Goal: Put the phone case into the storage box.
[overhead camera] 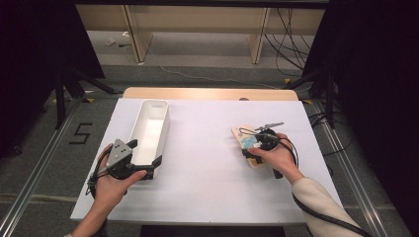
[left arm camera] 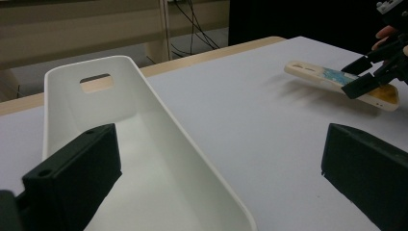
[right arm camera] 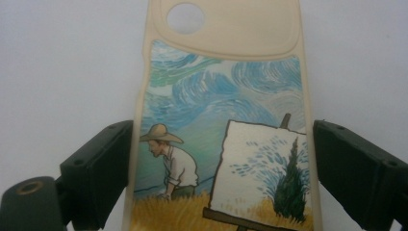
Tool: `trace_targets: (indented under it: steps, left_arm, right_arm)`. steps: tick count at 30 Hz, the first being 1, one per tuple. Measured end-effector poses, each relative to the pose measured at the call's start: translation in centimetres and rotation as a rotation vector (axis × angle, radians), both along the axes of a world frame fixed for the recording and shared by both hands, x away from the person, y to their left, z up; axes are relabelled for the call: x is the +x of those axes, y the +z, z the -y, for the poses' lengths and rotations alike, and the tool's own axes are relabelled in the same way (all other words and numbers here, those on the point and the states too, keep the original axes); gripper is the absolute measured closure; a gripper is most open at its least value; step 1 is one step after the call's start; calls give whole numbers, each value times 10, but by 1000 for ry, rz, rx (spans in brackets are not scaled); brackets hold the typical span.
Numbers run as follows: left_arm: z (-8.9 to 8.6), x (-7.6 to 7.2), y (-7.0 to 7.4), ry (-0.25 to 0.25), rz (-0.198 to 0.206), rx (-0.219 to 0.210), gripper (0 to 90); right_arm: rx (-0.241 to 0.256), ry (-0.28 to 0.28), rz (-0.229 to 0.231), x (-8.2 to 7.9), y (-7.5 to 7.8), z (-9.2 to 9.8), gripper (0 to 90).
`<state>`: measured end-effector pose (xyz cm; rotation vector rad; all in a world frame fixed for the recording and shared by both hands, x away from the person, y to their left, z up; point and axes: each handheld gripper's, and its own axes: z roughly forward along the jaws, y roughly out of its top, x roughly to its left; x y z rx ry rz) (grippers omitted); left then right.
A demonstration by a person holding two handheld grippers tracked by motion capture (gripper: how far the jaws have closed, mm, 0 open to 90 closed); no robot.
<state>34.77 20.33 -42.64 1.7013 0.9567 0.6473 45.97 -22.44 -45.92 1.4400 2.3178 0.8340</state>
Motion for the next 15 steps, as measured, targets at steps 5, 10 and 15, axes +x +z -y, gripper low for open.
trace_targets:
  steps: [5,10,15]
  left_arm:
    - [0,0,0,0,0,-1,0]
    - [0,0,0,0,1,-5,0]
    - [-1,1,0,0,1,-7,0]
  right_arm:
    - [23,9,29,-4,4,0,117]
    - [50,26,66,-8,8,0,117]
    - [86,34,95,-14,15,1,118]
